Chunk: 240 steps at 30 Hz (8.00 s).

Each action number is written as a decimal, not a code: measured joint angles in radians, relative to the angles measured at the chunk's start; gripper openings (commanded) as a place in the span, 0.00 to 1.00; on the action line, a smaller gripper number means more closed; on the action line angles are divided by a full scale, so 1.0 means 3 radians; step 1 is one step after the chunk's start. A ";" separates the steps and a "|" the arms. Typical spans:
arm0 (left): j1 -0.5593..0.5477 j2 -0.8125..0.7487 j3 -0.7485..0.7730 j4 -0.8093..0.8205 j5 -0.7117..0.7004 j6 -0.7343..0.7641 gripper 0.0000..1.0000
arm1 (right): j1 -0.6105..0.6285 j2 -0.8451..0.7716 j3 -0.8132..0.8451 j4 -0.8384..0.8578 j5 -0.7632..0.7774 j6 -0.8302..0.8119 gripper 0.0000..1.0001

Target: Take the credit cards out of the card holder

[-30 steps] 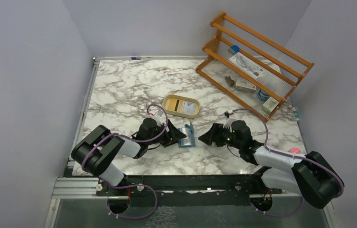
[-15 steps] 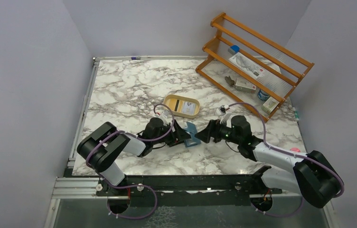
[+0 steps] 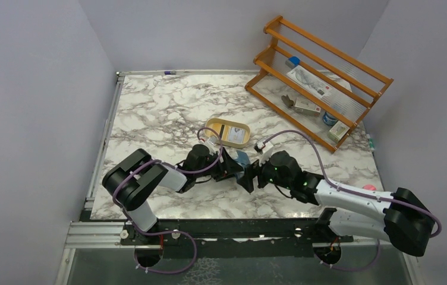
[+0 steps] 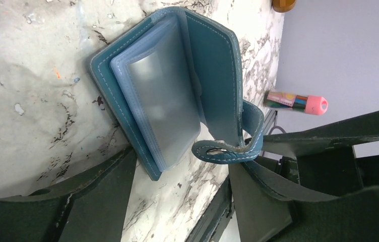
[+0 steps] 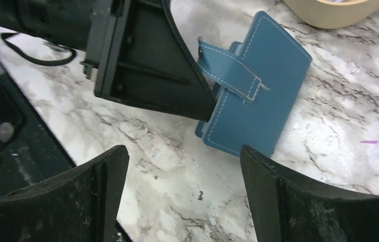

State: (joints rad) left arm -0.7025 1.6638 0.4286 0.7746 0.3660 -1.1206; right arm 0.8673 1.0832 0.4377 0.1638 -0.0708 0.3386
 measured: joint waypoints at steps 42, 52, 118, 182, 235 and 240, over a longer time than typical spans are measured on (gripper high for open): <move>0.0028 0.0126 0.0169 -0.0041 -0.0013 -0.0024 0.69 | 0.0390 0.1025 0.0460 -0.0103 0.1504 -0.0140 0.01; 0.0134 -0.0230 -0.0099 -0.0153 -0.0078 0.0033 0.72 | 0.0261 0.0762 0.0420 -0.0211 0.1513 0.0431 0.01; -0.0046 0.0860 -0.0944 0.2550 -0.0895 -0.0594 0.49 | -0.0128 -0.0050 -0.0824 0.0860 0.0865 0.2191 0.01; -0.0328 0.0909 -0.1153 0.2536 -0.1349 -0.0722 0.00 | -0.0193 0.0011 -0.1083 0.1246 0.0665 0.2300 0.01; -0.0436 -0.1044 -0.0540 -0.0141 -0.1549 0.0621 0.00 | -0.0214 -0.0327 0.0047 -0.0029 0.0591 0.0781 1.00; -0.0436 -0.1031 -0.0521 -0.0198 -0.1549 0.0647 0.00 | -0.0214 -0.0024 0.0221 0.0055 0.0519 0.0538 0.95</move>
State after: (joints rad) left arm -0.8333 1.3544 0.2722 0.7151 -0.0986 -0.9264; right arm 0.8032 1.0760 0.5041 0.1802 0.0849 0.4999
